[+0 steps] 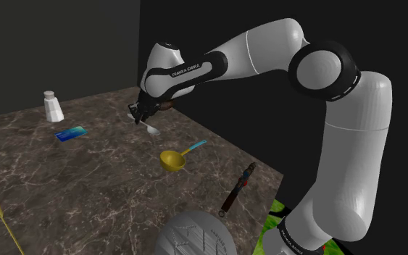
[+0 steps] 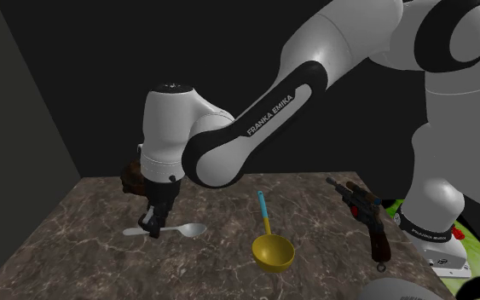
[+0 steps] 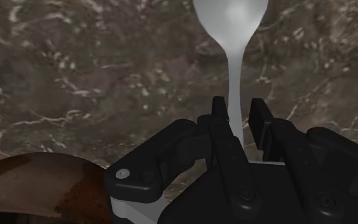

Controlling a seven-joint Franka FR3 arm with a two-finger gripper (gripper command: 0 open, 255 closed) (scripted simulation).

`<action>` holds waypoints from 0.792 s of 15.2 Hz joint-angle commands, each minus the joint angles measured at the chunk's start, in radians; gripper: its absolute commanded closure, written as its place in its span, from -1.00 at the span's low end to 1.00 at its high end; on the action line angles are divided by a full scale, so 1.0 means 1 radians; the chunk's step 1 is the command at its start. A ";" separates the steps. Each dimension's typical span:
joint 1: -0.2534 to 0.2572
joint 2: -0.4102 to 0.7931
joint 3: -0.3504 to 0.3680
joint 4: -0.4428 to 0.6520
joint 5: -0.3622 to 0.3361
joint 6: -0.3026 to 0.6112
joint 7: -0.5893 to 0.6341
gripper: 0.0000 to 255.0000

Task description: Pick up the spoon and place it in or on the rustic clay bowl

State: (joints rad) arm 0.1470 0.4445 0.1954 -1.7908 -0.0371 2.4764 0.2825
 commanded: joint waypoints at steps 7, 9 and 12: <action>-0.004 -0.041 0.005 0.025 0.009 -0.065 -0.003 1.00; -0.005 -0.053 0.007 0.035 0.011 -0.087 -0.004 1.00; -0.007 -0.070 0.009 0.052 0.015 -0.121 -0.005 1.00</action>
State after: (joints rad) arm 0.1411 0.3813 0.2036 -1.7415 -0.0234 2.3652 0.2784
